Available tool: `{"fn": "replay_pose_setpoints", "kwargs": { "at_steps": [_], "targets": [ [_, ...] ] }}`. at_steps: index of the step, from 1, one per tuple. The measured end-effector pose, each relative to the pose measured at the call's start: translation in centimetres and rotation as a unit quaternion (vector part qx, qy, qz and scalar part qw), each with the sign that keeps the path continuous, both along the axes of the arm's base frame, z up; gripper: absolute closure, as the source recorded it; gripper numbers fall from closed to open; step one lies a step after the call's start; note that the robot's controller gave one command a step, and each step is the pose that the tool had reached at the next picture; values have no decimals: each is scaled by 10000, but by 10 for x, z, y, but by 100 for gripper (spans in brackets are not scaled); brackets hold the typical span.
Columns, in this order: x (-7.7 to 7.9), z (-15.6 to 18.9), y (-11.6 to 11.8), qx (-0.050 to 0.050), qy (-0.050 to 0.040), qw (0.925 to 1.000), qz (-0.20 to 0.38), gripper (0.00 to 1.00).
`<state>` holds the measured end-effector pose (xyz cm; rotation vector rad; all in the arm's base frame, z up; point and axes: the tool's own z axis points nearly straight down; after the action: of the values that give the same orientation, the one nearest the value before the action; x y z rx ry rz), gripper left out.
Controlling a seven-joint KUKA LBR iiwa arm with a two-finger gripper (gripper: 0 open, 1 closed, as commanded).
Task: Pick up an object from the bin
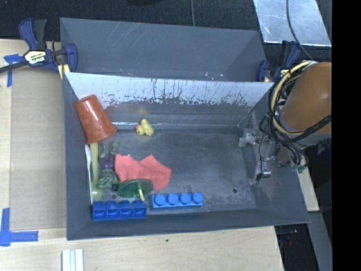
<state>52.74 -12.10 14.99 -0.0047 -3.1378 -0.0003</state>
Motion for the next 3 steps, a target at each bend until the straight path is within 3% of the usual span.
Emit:
{"fn": "replay_pose_setpoints", "kwargs": {
  "at_steps": [1, 2, 3],
  "targets": [
    [2, 4, 0, -6, -36, 10000, 13, 0],
    [16, -43, 59, -11, -53, 9991, 425, 0],
    [-12, -67, 61, -15, -72, 9994, 332, 0]
  ]
}}
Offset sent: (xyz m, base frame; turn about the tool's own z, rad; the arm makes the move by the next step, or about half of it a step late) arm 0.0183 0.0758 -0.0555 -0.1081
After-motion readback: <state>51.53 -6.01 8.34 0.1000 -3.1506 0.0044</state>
